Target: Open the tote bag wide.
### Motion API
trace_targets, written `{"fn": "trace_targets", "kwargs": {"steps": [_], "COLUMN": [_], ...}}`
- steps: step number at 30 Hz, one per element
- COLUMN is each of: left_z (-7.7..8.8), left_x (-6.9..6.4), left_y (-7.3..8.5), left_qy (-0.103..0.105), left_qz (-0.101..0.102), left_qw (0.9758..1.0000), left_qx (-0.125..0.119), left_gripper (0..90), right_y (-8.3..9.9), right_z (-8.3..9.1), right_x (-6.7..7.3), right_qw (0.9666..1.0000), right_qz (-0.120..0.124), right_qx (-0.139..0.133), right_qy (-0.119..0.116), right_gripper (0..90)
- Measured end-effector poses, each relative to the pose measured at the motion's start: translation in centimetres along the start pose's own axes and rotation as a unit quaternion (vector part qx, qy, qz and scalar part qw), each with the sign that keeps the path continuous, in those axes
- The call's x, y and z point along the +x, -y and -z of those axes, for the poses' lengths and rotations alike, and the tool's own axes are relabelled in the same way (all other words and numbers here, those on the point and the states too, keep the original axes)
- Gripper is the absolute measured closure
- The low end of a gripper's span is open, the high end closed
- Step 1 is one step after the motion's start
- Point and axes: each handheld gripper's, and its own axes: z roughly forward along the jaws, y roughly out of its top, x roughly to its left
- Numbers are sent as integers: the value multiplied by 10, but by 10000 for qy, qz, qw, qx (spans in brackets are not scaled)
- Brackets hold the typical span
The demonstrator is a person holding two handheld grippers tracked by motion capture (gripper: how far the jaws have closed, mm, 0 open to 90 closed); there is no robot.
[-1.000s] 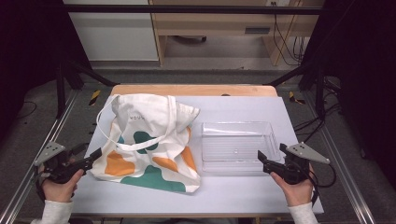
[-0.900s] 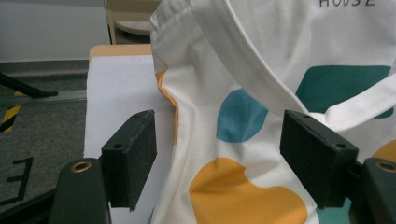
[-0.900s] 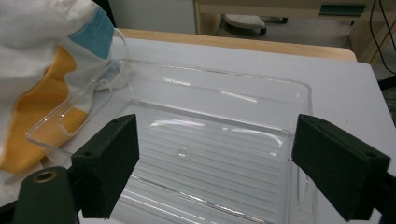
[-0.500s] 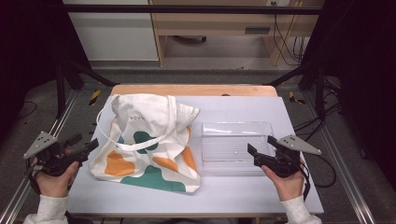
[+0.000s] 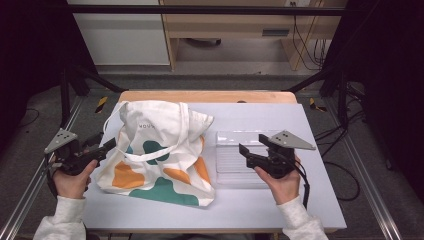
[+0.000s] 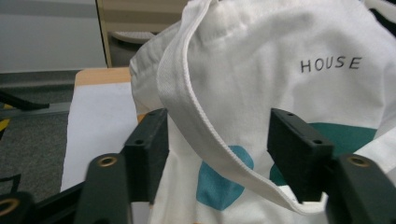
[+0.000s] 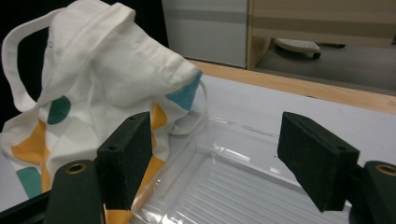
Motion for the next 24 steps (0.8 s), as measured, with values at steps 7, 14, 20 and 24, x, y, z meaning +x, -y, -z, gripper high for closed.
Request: {"fn": "trace_targets", "kwargs": {"steps": [7, 14, 20, 24], "left_z": [-7, -13, -18, -21], "left_x": [4, 1, -3, -4], "left_y": [12, 20, 26, 30], "left_qy": [57, 149, 224, 220], "left_qz": [54, -24, -185, -219], "left_qw": [9996, 9986, 9972, 9966], "left_qx": [288, 514, 696, 768], "left_gripper": [610, 768, 839, 848], "right_y": [-11, -22, -28, -33], "right_z": [-25, -51, -75, -89], "right_x": [26, 49, 68, 80], "right_qw": [9996, 9987, 9976, 9966], "right_qz": [131, 115, 75, 49], "right_qx": [-4, -56, -100, -128], "right_qy": [-242, -496, -677, -815], "right_gripper": [275, 273, 258, 235]}}
